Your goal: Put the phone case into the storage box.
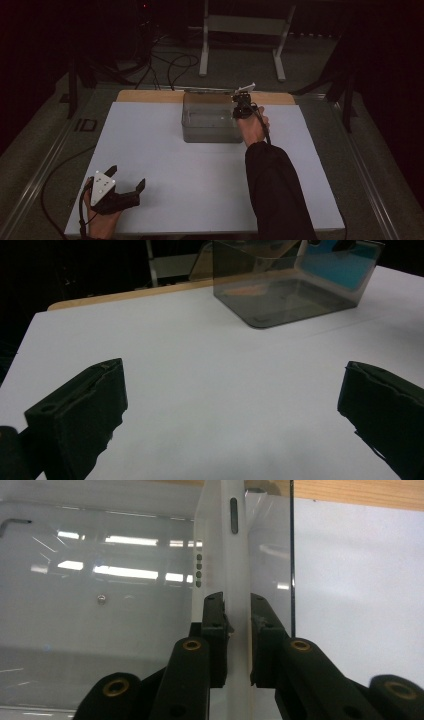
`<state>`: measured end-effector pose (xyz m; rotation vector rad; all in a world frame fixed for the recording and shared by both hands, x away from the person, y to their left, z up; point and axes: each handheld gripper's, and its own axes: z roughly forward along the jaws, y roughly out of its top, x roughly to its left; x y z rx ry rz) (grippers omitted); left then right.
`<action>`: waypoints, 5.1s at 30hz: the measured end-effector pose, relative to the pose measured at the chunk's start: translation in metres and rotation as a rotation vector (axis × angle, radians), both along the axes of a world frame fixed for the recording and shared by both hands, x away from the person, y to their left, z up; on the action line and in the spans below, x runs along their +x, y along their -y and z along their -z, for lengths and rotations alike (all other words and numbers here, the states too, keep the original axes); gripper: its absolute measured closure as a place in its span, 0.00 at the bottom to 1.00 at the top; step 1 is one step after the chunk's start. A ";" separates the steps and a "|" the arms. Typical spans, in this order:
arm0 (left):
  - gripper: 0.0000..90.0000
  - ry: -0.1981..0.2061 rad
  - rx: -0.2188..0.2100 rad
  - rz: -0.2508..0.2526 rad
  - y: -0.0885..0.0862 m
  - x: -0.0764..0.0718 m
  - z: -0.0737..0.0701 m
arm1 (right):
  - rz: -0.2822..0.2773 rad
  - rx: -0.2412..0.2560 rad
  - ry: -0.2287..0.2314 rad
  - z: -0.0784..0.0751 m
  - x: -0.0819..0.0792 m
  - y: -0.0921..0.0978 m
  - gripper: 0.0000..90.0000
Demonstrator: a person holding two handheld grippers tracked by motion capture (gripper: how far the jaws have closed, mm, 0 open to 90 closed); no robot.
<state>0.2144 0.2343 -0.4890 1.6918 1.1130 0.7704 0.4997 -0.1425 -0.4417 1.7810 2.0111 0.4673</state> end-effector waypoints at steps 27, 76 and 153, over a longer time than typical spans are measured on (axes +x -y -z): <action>0.01 0.000 -0.004 0.000 -0.001 0.000 0.000 | 0.007 -0.032 -0.016 0.008 0.002 -0.004 0.89; 0.01 -0.008 0.002 -0.002 0.001 0.001 0.001 | -0.296 0.006 0.189 -0.020 -0.031 0.003 0.14; 0.01 -0.024 -0.027 0.051 0.000 0.016 -0.011 | -0.403 0.209 0.453 0.004 -0.215 0.108 0.11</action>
